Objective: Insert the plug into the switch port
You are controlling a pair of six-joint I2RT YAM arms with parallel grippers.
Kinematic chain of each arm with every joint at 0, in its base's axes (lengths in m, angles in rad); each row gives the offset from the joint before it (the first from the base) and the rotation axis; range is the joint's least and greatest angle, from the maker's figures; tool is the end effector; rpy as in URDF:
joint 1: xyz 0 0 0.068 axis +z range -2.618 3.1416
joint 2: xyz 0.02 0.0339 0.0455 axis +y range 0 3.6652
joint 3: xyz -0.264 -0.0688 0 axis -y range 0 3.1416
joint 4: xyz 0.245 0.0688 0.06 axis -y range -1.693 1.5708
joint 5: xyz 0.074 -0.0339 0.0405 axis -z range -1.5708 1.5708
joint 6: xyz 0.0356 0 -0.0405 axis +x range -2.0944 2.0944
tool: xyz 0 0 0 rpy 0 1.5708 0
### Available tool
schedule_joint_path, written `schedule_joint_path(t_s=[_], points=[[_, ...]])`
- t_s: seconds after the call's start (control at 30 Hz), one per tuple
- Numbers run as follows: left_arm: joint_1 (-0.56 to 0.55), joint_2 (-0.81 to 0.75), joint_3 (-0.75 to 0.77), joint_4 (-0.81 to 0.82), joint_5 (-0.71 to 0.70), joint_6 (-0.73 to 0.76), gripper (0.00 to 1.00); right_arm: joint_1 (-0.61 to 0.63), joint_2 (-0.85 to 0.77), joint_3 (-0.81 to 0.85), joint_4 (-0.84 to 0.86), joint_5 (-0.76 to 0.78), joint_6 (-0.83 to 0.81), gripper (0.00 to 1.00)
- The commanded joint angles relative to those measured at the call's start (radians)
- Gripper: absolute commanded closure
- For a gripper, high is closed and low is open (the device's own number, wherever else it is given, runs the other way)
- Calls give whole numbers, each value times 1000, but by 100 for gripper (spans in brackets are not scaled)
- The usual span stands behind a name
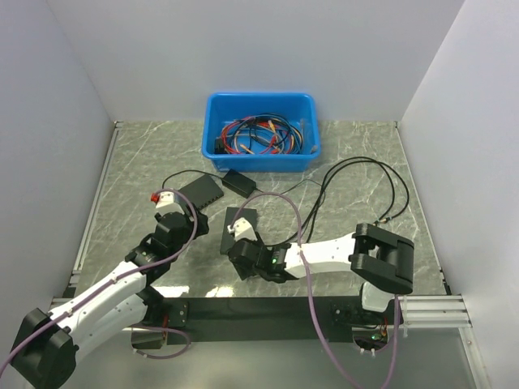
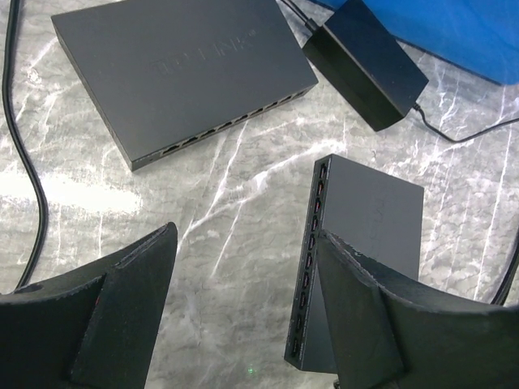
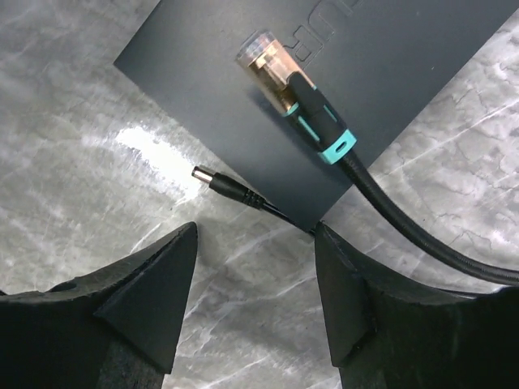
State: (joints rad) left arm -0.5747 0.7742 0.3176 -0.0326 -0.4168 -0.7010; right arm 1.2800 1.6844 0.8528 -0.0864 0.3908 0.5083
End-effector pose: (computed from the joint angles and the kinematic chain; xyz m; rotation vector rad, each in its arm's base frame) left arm 0.1519 -0.0812 0.1938 -0.3834 1.9992 -0.3790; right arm 0.1060 0.3068 0.1502 -0.7599 2.3013 0.3385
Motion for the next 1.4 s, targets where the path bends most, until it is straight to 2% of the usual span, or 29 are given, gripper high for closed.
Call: schedule_joint_path(t_s=[0.0,0.23,0.47,0.6,0.73,0.87,0.93,1.03,1.13,1.17,1.27,1.37], points=[[-10,11,28,8,-25,-9,25,-18,35,37,-7,-4,13,34],[-30,34,37,5,-45,-9,26,-24,43,42,23,-44,-11,34],[-51,63,49,2,-68,-11,26,-21,61,55,8,-40,-47,28],[-68,76,57,-1,-85,-12,26,-19,89,63,7,-59,-48,29],[-79,89,64,-7,-97,-14,26,-21,142,81,-10,-87,-44,36],[-82,83,63,-7,-99,-14,26,-21,164,78,-15,-104,-28,55],[-82,80,61,-7,-100,-14,26,-21,156,68,-18,-110,-22,55],[-83,77,60,-6,-100,-14,26,-21,130,49,-27,-115,-10,50],[-83,79,61,-7,-102,-14,26,-21,75,20,-21,-125,-4,41],[-82,79,61,-9,-102,-15,26,-21,60,11,-18,-141,-4,35],[-85,79,61,-9,-103,-17,26,-22,5,-17,-16,-162,-4,27],[-83,76,61,-12,-105,-18,26,-22,-28,-43,-21,-170,-4,24]])
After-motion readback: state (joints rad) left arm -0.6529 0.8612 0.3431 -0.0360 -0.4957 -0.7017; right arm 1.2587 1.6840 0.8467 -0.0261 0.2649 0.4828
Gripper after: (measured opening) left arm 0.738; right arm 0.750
